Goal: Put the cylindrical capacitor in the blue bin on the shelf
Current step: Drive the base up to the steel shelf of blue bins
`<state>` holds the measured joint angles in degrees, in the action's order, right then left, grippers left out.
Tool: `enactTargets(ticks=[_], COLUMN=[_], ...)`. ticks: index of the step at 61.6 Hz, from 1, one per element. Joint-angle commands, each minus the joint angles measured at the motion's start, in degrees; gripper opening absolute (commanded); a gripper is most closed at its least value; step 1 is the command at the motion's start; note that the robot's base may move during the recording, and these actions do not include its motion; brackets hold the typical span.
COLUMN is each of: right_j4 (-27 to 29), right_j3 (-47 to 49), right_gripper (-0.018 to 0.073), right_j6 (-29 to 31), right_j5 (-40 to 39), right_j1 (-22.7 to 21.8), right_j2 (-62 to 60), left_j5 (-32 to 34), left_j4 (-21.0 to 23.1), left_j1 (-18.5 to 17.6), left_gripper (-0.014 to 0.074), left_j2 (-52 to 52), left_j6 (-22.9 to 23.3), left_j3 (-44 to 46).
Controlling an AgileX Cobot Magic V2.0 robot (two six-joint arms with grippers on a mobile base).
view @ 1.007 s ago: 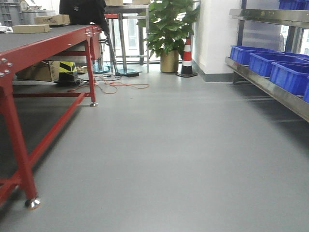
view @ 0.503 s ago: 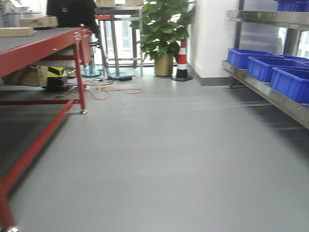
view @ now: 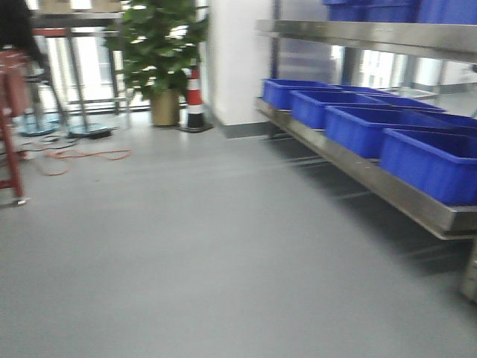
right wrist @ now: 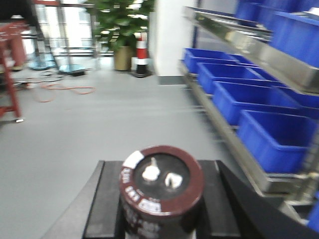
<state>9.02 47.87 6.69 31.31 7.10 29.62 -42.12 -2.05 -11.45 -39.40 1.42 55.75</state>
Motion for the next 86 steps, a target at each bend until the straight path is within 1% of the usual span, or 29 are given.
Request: enactTargets(ticks=[1, 86], right_j4=[-0.5, -0.5], right_j3=[0.5, 0.5], right_gripper=[-0.0162, -0.0162], right_j6=[0.3, 0.3], right_j5=[-1.3, -1.4], right_j1=[0.1, 0.1], right_j2=[-0.2, -0.2], left_j5=[1.4, 1.4], left_j4=[0.1, 0.1], left_j1=[-0.4, -0.4], left_gripper=[-0.0111, -0.0111], left_j2=[0.2, 0.2], left_j6=[0.3, 0.3], left_j3=[0.4, 0.4])
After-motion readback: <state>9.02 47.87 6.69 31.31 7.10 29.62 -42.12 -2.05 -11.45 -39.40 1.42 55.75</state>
